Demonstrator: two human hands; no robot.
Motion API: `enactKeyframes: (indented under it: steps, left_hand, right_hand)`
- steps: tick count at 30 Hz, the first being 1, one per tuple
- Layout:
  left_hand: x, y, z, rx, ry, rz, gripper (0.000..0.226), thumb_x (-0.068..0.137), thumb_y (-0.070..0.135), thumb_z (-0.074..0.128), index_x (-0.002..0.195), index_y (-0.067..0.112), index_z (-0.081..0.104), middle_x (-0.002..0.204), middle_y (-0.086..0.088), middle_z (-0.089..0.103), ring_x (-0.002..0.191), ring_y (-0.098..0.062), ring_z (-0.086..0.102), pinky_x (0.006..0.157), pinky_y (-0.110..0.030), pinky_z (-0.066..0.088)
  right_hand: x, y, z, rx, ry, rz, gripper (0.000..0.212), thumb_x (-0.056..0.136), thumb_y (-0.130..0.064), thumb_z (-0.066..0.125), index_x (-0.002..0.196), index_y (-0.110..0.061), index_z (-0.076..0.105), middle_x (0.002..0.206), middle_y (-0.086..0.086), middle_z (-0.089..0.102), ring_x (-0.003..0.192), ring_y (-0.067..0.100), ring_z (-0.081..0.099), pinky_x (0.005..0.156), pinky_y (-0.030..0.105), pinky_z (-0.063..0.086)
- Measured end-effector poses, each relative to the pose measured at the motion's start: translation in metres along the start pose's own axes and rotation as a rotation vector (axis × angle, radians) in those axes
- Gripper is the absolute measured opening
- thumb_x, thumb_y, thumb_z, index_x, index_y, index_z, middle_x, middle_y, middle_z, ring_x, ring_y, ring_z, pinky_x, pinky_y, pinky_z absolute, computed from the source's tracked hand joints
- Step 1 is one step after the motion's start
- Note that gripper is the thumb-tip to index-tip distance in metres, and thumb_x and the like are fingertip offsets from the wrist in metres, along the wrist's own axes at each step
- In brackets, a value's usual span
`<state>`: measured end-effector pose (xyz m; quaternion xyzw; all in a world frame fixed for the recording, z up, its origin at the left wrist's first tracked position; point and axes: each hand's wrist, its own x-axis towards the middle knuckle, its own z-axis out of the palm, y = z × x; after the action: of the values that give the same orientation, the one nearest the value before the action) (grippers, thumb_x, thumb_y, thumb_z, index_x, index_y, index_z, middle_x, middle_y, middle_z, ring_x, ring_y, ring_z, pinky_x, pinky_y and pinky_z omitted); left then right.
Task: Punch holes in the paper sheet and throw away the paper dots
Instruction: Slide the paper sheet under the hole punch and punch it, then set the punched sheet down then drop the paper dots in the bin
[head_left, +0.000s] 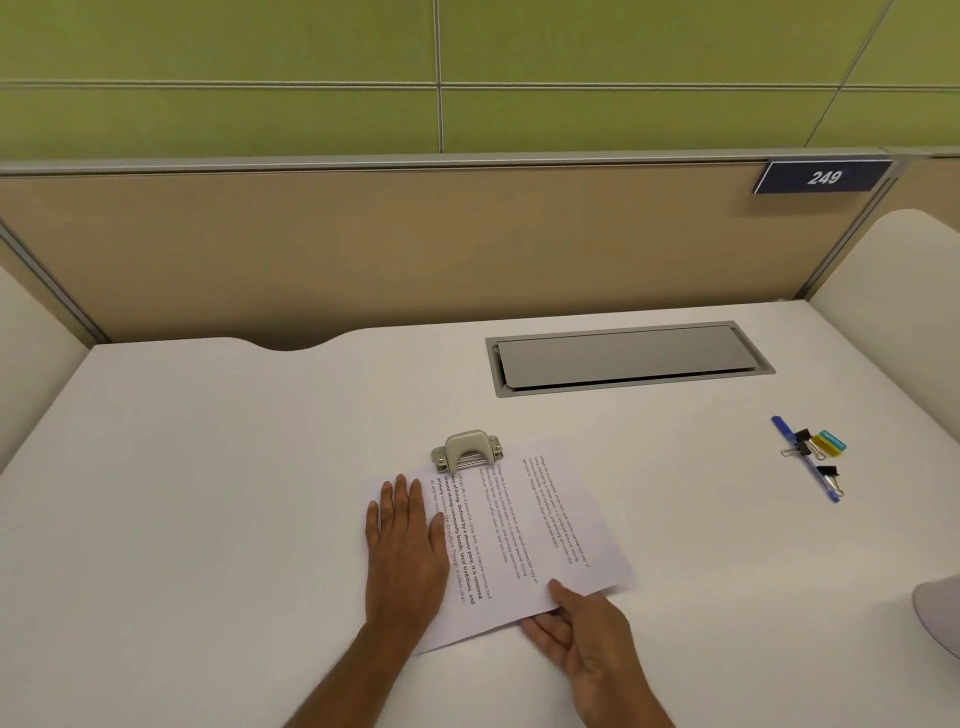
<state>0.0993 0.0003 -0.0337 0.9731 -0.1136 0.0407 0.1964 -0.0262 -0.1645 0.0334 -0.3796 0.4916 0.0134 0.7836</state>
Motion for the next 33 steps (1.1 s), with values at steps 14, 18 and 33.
enactKeyframes:
  steps: [14,18,33]
  left_hand:
    - [-0.024,0.005,-0.022,-0.258,-0.009,-0.034,0.075,0.095,0.056,0.019,0.153,0.012,0.038,0.162,-0.006,0.031,0.154,-0.015,0.015,0.126,-0.033,0.0]
    - [-0.035,0.004,-0.033,-0.309,-0.046,-0.074,0.067,0.096,0.055,0.033,0.147,0.015,0.046,0.156,-0.004,0.042,0.151,-0.017,0.025,0.126,-0.037,0.005]
    - [-0.055,0.027,-0.092,-0.671,-0.23,-0.356,0.04,0.091,0.037,0.07,0.128,0.025,0.064,0.118,0.0,0.068,0.113,-0.017,0.063,0.092,-0.028,0.048]
  right_hand:
    - [-0.011,-0.002,-0.032,-0.039,0.048,-0.033,0.021,0.092,0.006,0.06,0.108,-0.008,0.062,0.101,0.024,0.074,0.084,0.039,0.074,0.062,0.042,0.064]
    - [-0.012,-0.002,-0.058,-0.059,0.025,-0.007,0.024,0.091,0.006,0.063,0.111,-0.006,0.063,0.096,0.023,0.076,0.073,0.035,0.075,0.059,0.043,0.063]
    - [-0.038,-0.033,-0.083,-0.291,-0.255,-0.08,0.025,0.095,0.0,0.058,0.12,-0.001,0.062,0.107,0.02,0.075,0.094,0.038,0.074,0.07,0.041,0.063]
